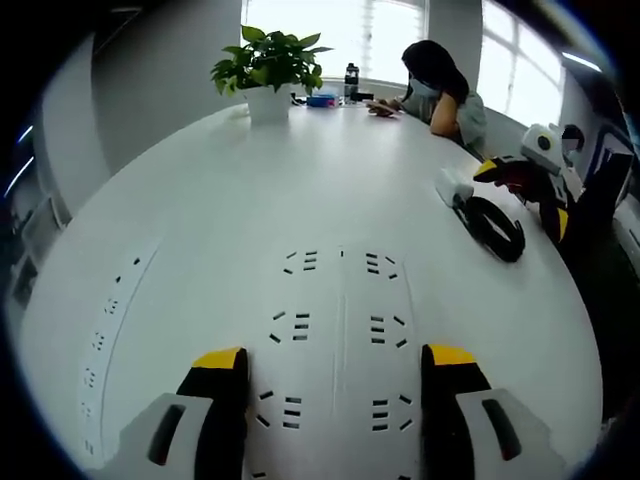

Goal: Straighten the power strip on the desk, plug the charger into it

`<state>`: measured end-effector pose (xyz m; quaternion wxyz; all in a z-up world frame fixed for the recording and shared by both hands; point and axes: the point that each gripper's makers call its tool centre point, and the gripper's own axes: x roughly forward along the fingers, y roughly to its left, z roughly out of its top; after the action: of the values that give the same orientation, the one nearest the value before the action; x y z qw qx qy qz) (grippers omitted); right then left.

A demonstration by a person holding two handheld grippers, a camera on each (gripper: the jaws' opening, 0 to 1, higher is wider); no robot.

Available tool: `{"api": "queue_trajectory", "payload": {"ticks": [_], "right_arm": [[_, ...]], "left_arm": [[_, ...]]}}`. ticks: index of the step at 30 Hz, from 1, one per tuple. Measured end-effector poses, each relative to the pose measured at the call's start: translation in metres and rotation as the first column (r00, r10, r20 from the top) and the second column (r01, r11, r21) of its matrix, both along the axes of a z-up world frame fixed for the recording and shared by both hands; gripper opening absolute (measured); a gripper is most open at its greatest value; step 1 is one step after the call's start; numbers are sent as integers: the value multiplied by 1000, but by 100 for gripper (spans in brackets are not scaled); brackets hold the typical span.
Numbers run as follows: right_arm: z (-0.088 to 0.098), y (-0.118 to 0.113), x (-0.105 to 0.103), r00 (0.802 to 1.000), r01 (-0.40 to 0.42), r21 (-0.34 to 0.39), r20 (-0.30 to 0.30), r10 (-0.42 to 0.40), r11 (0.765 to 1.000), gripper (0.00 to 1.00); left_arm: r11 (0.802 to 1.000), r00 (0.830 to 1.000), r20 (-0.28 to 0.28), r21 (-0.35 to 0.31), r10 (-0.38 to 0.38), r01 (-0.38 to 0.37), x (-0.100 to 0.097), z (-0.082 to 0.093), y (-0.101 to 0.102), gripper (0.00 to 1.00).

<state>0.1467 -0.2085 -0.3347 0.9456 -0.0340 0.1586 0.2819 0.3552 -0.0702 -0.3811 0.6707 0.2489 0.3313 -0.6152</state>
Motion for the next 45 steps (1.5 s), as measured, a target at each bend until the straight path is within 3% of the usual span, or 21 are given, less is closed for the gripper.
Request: {"api": "queue_trajectory", "payload": {"ticks": [45], "right_arm": [[3, -15, -5, 1000, 24, -2, 13, -23, 1000, 88]], "left_arm": [[996, 998, 22, -71, 51, -50, 6, 3, -43, 71]]}}
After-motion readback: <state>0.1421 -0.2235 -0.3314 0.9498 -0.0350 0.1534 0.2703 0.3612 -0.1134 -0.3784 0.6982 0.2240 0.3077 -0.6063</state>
